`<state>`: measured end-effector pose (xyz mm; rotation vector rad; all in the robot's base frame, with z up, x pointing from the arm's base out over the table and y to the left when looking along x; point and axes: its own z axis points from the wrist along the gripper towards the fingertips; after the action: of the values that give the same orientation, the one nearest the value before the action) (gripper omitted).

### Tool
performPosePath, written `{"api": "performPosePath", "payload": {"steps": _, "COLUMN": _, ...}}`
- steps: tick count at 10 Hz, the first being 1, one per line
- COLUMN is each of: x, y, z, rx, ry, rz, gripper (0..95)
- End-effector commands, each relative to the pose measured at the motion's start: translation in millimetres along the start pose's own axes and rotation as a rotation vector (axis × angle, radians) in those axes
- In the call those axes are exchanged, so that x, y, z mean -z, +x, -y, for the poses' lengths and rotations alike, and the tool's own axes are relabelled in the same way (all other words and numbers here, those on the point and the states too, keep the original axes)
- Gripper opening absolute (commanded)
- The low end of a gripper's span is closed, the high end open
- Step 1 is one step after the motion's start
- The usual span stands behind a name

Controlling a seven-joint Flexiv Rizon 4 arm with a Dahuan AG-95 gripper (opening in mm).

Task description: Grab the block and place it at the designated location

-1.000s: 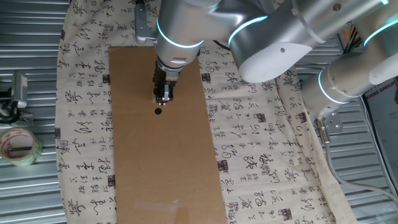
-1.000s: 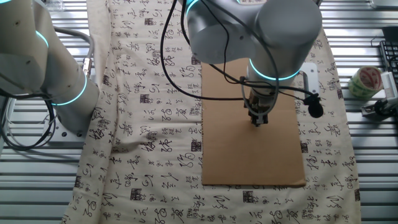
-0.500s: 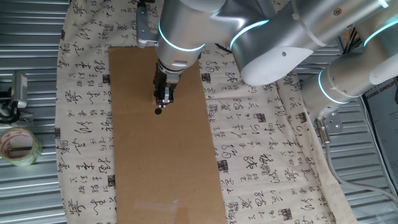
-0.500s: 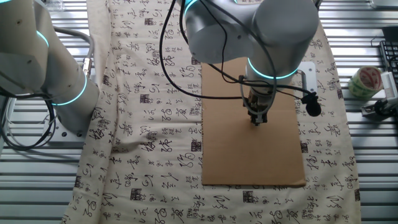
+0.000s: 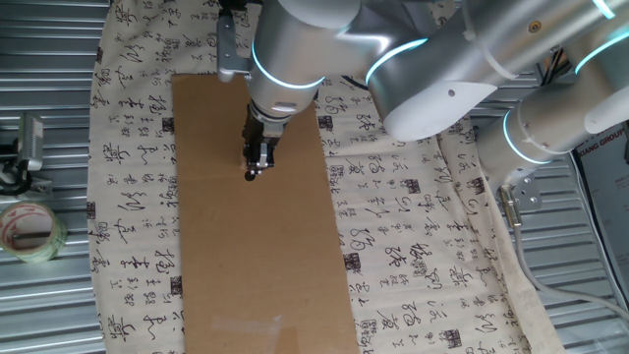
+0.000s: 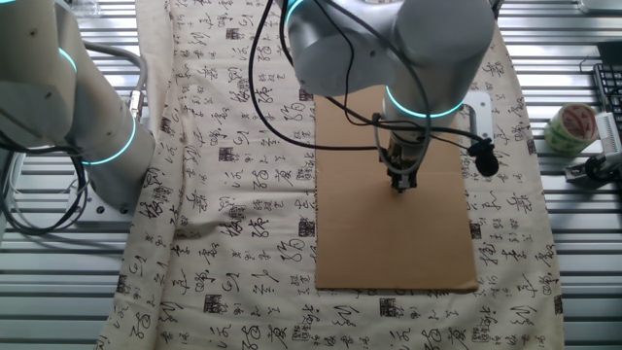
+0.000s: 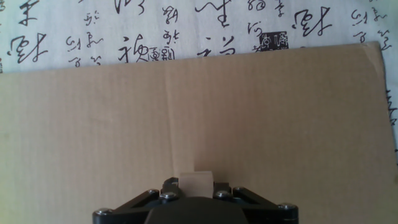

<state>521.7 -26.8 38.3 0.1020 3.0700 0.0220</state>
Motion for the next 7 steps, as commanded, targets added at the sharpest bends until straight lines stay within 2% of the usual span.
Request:
{"api": "performPosePath", "payload": {"steps": 1, "x": -0.5, "y": 0.8, "z": -1.5, "rx": -0.004, "ry": 0.004, "rz": 0.003, "gripper": 0.0}}
{"api": "performPosePath", "payload": {"steps": 7, "x": -3.4, "y": 1.2, "z": -11.3, "rx": -0.018, "ry": 0.005, "rz": 0.008, "gripper": 0.0}}
